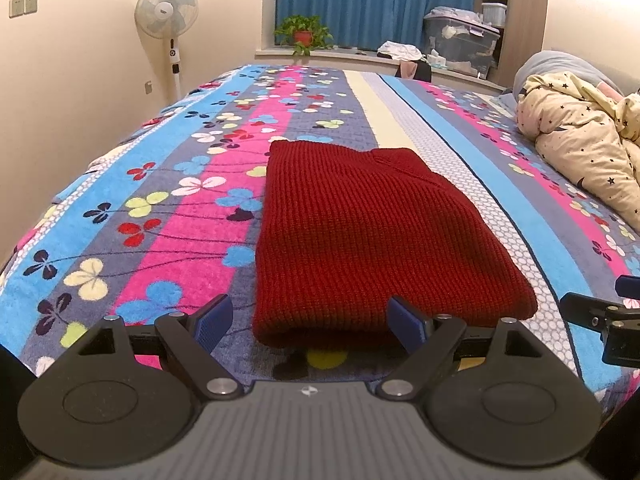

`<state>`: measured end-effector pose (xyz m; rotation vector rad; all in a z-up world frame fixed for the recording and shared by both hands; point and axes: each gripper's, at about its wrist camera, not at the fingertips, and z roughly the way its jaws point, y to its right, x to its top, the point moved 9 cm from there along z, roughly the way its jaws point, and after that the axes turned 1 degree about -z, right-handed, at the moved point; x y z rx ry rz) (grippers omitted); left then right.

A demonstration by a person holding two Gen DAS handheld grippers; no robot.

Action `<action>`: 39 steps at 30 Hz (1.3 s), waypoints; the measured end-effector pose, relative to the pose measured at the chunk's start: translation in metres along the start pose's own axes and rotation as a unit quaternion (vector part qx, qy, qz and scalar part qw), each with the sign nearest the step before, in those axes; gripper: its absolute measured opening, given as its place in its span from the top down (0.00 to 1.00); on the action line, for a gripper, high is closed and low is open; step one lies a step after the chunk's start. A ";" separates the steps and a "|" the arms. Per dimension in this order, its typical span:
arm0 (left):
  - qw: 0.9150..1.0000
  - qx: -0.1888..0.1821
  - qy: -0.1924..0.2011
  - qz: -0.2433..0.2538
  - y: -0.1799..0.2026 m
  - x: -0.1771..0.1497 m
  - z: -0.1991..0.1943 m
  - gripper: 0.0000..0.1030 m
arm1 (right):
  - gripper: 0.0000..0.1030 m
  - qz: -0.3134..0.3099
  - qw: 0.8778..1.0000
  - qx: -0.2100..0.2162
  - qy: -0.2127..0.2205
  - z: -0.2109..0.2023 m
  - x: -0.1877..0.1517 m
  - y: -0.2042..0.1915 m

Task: Fold small clothes

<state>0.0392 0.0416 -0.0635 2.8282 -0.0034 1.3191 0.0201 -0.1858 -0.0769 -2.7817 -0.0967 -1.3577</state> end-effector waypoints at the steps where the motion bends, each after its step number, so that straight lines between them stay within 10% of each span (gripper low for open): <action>1: 1.000 0.000 0.000 0.001 0.000 0.000 0.000 0.14 | 0.09 0.000 1.000 0.000 0.000 0.000 0.000 0.000; 39: 1.000 -0.010 0.005 0.015 0.004 -0.001 0.001 0.14 | 0.09 -0.001 1.000 0.000 -0.001 0.000 0.000 -0.002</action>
